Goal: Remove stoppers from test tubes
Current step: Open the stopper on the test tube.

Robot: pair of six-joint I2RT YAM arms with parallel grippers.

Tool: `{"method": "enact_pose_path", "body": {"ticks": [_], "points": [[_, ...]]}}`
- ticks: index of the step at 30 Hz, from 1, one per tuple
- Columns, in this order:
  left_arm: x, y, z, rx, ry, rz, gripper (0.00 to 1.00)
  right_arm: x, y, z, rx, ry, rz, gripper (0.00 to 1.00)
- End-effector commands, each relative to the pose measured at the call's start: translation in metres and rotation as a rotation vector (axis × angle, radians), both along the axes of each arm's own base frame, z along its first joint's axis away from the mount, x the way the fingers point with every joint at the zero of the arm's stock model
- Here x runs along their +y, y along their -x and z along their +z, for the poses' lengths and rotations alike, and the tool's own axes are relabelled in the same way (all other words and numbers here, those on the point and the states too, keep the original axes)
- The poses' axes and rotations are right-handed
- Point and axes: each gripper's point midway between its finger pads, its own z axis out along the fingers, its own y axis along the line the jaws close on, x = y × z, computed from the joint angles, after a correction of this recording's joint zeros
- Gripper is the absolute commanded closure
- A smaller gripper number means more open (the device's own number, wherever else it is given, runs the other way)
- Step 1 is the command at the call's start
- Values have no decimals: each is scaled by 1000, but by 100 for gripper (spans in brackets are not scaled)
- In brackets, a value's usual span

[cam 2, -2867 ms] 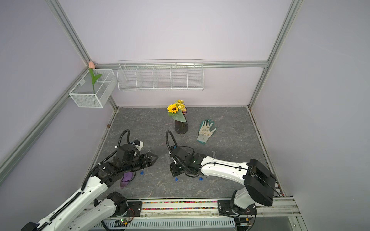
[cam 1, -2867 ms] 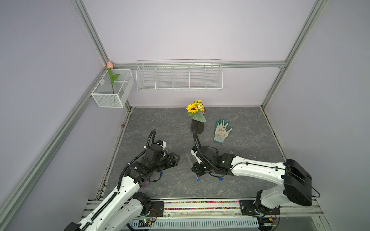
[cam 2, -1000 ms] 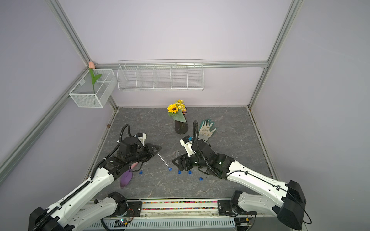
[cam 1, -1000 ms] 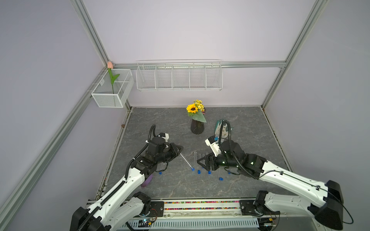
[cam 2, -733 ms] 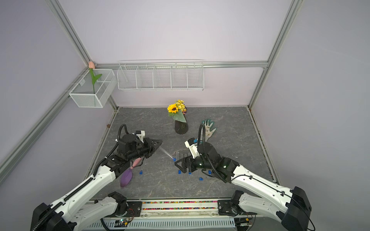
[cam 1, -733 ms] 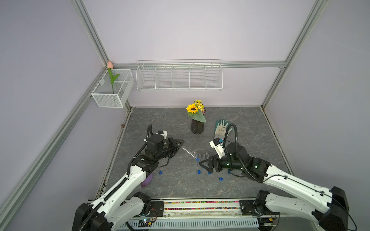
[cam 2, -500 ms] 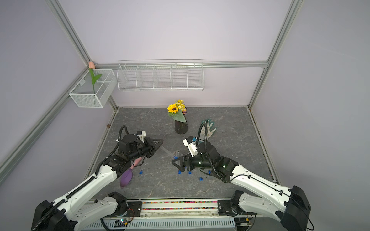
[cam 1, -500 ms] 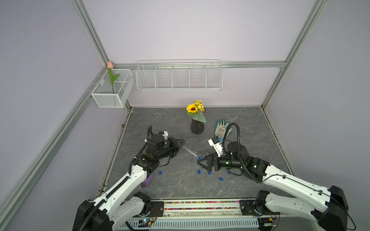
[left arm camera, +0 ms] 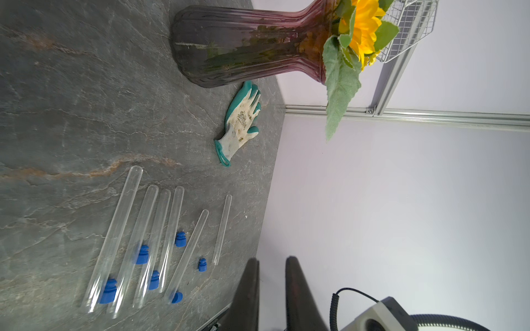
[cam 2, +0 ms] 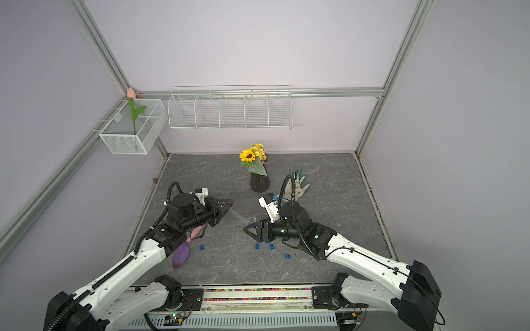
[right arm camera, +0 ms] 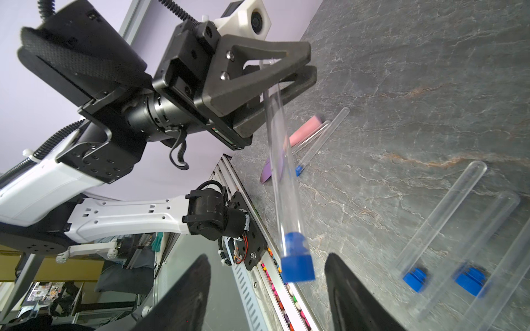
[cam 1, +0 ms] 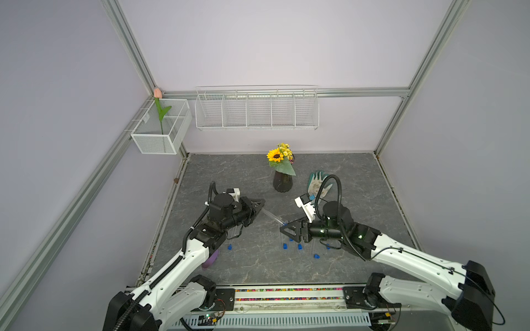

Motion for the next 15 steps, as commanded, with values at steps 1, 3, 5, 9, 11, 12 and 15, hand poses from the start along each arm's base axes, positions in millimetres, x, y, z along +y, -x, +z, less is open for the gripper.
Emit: {"method": "enact_pose_path", "body": {"ticks": [1, 3, 5, 9, 11, 12, 15], "points": [[1, 0, 5, -12, 31, 5, 100, 3, -2, 11, -16, -36, 6, 44], [1, 0, 6, -11, 33, 5, 100, 2, -1, 10, -14, -34, 7, 48], [1, 0, 6, -12, 33, 6, 100, 3, -1, 10, -12, -35, 8, 52], [1, 0, 6, -10, 33, 7, 100, 2, -1, 9, -12, -36, 4, 57], [1, 0, 5, -9, 32, 7, 100, 2, -1, 9, -12, -35, 4, 59], [1, 0, 6, -9, 33, 7, 100, 2, -1, 9, -10, -35, 5, 60], [1, 0, 6, -9, 35, 7, 100, 2, -1, 7, -5, -33, 6, 63]]}}
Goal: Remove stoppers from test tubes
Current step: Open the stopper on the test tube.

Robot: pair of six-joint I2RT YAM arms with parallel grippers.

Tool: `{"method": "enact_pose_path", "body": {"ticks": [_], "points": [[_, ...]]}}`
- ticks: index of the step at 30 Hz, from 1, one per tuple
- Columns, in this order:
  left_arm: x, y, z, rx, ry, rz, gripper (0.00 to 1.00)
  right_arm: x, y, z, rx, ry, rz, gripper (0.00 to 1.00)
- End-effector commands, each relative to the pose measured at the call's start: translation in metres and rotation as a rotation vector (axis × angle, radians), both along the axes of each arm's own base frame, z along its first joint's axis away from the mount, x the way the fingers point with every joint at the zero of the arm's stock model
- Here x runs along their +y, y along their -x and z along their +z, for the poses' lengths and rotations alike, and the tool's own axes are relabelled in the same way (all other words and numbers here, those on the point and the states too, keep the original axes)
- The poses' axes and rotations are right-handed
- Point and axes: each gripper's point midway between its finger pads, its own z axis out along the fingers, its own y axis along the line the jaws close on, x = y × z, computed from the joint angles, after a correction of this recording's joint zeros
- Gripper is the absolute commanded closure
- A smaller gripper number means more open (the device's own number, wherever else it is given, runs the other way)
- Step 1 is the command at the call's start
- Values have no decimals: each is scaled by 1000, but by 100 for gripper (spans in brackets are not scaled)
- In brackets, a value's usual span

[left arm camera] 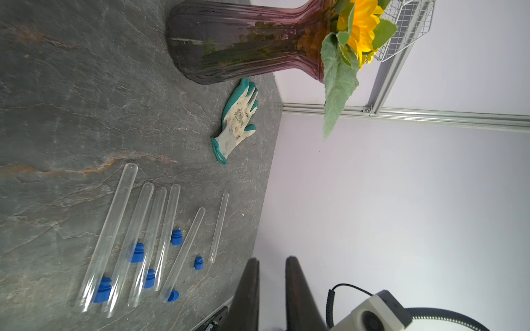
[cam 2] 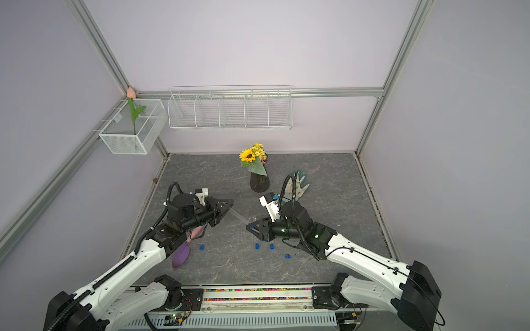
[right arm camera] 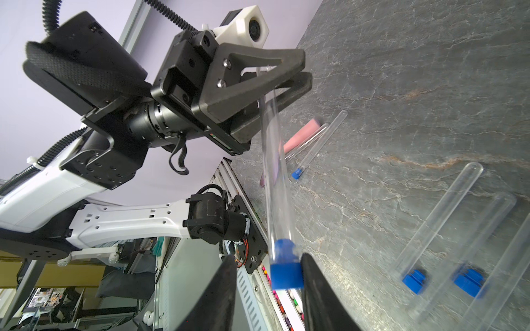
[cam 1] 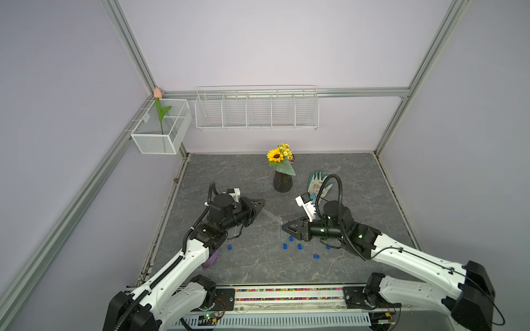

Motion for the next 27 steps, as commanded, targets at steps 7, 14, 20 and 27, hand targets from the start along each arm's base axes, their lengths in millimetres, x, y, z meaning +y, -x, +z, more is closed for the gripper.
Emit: {"method": "enact_pose_path", "body": {"ticks": [7, 14, 20, 27], "points": [[2, 1, 4, -10, 18, 7, 100, 4, 1, 5, -6, -33, 17, 71], [3, 2, 4, -11, 17, 7, 100, 5, -1, 1, 5, -21, 9, 79], [6, 2, 3, -19, 11, 23, 100, -1, -5, -6, 2, 15, -24, 83], [14, 1, -1, -24, -7, 44, 100, -12, -5, -10, -70, 57, -35, 87]]}}
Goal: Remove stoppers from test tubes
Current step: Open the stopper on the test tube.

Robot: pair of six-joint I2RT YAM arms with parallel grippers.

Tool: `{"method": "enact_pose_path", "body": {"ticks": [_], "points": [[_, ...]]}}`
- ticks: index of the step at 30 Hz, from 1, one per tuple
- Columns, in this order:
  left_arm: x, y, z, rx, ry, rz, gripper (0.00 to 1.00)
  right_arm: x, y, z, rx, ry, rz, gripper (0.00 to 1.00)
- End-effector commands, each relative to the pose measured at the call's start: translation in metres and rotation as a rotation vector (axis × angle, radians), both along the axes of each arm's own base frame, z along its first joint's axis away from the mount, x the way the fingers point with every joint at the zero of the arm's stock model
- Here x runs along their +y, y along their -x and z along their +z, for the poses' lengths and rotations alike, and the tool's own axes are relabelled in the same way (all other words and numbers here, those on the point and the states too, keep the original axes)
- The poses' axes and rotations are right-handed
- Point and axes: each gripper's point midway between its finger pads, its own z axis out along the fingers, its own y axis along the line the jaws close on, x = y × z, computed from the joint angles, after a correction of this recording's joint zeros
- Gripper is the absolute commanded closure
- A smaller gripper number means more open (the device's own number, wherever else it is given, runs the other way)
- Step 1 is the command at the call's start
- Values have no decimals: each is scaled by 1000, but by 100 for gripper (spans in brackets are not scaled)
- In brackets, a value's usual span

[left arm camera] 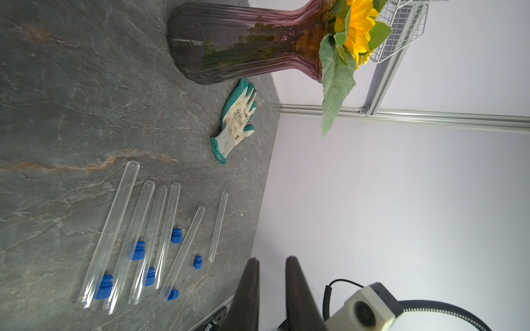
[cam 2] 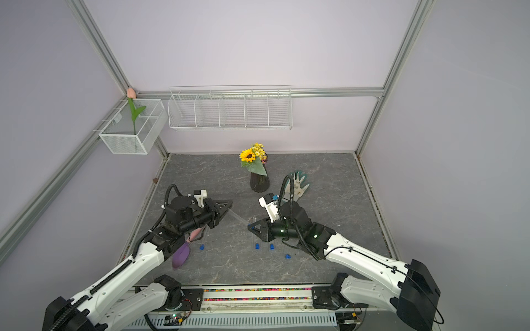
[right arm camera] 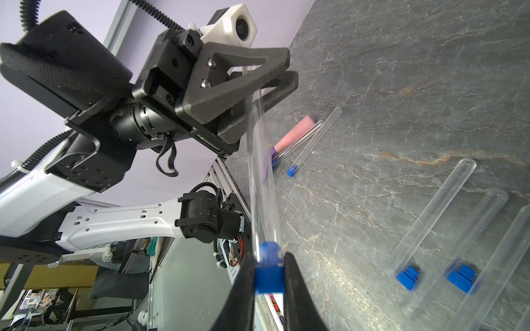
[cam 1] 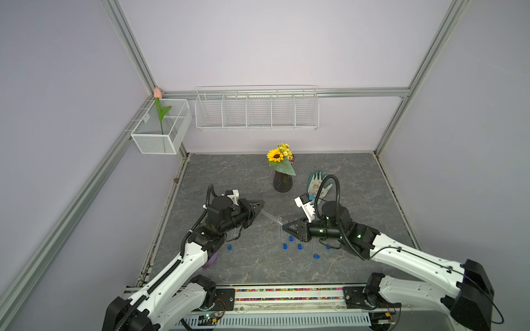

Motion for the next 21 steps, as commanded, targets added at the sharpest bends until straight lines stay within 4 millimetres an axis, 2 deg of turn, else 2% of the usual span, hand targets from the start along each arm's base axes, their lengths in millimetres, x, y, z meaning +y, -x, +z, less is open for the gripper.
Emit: {"method": "enact_pose_path", "body": {"ticks": [1, 12, 18, 21], "points": [[10, -4, -3, -13, -19, 36, 100, -11, -1, -5, -58, 33, -21, 87], [54, -27, -11, 15, -50, 120, 100, -21, 12, -14, -127, 85, 39, 88], [60, -29, -19, 29, -94, 115, 100, -22, 13, -16, -140, 92, 43, 88], [63, -26, -28, 32, -193, 86, 100, -22, 13, -20, -124, 110, 37, 88]]}}
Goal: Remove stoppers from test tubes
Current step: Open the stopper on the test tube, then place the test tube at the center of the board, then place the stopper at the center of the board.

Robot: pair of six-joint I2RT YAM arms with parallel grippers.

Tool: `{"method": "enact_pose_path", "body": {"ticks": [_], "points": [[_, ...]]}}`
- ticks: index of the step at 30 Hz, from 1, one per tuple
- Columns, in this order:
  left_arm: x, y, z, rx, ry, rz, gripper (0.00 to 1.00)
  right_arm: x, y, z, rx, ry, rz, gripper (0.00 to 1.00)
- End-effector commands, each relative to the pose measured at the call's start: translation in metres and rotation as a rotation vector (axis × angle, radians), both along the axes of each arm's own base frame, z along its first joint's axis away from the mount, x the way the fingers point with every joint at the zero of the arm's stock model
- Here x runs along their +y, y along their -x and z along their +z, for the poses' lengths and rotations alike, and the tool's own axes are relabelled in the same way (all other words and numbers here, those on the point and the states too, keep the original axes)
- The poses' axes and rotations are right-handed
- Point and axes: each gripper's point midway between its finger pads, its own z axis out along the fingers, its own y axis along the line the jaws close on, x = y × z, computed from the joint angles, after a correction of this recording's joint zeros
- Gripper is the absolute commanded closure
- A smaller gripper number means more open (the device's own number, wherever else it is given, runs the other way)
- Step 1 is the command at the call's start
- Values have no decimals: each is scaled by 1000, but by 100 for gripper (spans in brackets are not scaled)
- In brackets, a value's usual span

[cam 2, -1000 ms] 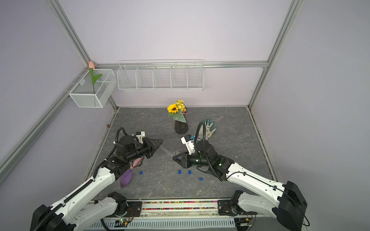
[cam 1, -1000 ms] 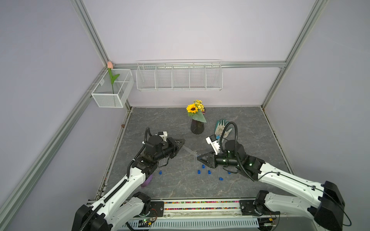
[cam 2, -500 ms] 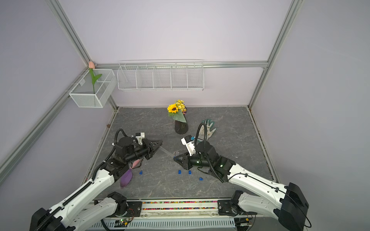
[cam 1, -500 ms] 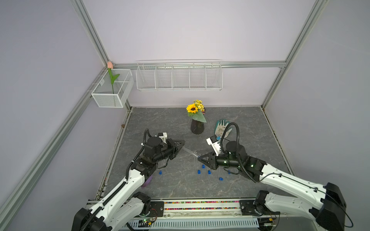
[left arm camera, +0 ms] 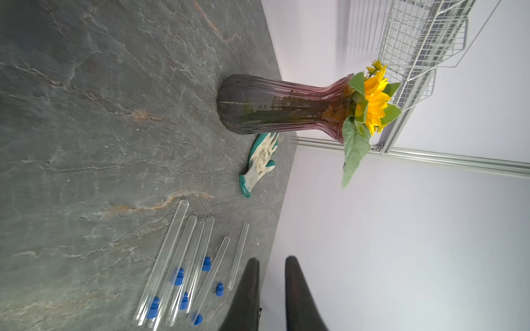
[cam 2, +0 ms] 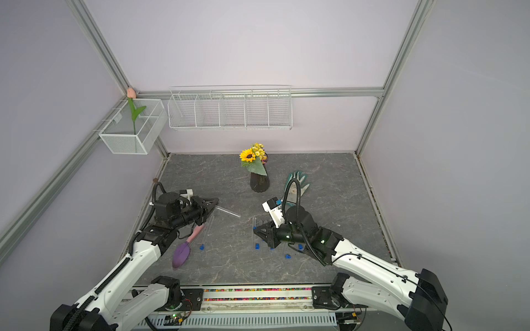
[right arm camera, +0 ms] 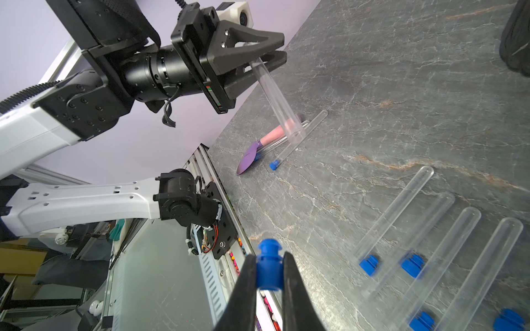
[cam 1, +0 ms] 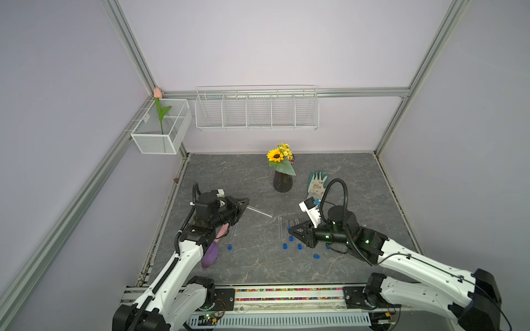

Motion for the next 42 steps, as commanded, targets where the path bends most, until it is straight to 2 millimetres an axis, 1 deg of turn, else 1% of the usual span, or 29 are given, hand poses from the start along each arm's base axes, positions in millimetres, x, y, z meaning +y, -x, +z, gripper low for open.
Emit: {"method": "enact_pose_path", "body": {"ticks": [1, 4, 7, 8, 11, 13, 15, 16, 18, 21, 25, 31, 35, 42], "points": [[8, 1, -5, -2, -149, -32, 100, -3, 3, -13, 14, 46, 3, 88], [11, 10, -22, 24, -346, -166, 100, 0, 1, -20, 51, 84, -9, 87], [9, 21, -46, 95, -503, -356, 100, 4, -3, -31, 95, 155, -17, 87], [9, 26, -56, 137, -546, -414, 100, 7, -3, -37, 116, 180, -15, 87], [-2, 36, -80, 194, -657, -552, 100, 23, -4, -54, 175, 233, -2, 87], [-13, 38, -94, 212, -700, -601, 100, 35, -3, -69, 214, 270, 12, 87], [-26, 36, -105, 221, -704, -632, 100, 51, -2, -77, 241, 296, 25, 87], [-30, 35, -110, 228, -702, -641, 100, 55, -2, -85, 258, 312, 25, 87], [-35, 32, -122, 249, -711, -661, 100, 64, -2, -101, 295, 334, 21, 87], [-37, 31, -136, 280, -731, -691, 100, 72, -3, -118, 335, 346, 22, 87], [-37, 30, -145, 293, -748, -705, 100, 80, -4, -130, 357, 359, 33, 87], [-39, 30, -155, 308, -740, -715, 100, 87, -5, -148, 382, 386, 43, 87], [-41, 29, -163, 324, -738, -729, 100, 85, -6, -158, 391, 406, 33, 87], [-44, 25, -170, 331, -736, -733, 100, 79, -7, -170, 404, 434, 26, 87]]}}
